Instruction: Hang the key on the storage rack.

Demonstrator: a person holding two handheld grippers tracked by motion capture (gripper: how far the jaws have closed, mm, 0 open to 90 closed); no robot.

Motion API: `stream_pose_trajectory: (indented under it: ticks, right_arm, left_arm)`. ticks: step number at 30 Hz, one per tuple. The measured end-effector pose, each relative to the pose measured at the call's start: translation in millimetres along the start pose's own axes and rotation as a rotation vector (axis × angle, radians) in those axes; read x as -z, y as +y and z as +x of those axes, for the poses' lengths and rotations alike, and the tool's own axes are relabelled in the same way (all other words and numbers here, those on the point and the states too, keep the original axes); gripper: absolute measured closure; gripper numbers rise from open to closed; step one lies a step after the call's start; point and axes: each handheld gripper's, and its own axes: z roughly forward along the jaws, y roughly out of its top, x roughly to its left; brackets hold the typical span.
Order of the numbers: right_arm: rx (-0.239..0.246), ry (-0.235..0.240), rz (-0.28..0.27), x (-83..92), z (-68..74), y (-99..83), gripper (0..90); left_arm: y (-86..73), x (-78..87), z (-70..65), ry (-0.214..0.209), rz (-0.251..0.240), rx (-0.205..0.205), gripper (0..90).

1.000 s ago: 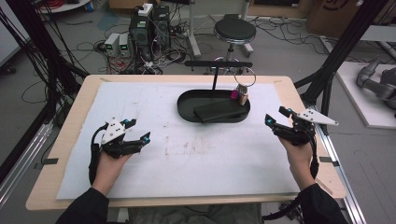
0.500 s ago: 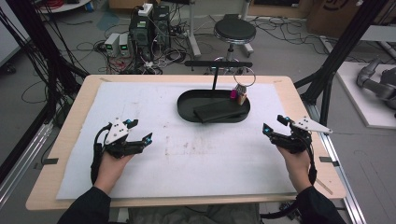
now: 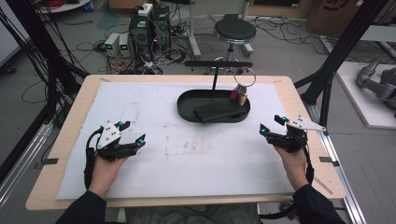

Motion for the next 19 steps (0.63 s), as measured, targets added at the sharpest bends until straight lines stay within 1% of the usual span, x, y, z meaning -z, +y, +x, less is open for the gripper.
stream_pose_trajectory:
  ticks: [3, 6, 19]
  right_arm:
    - [-0.007, -0.002, 0.002, 0.0, -1.7, -0.2, 26.2]
    - [-0.02, -0.002, 0.008, -0.4, -3.3, -0.6, 25.5]
    - [-0.028, 0.01, 0.025, -4.1, -6.4, -1.9, 23.2]
  left_arm:
    - [-0.7, 1.3, 1.4, 0.007, 0.0, 0.002, 25.1]
    - [-0.8, 2.8, 1.7, 0.009, -0.002, -0.003, 22.1]
    - [-0.4, 0.6, 2.1, -0.003, -0.002, -0.014, 22.1]
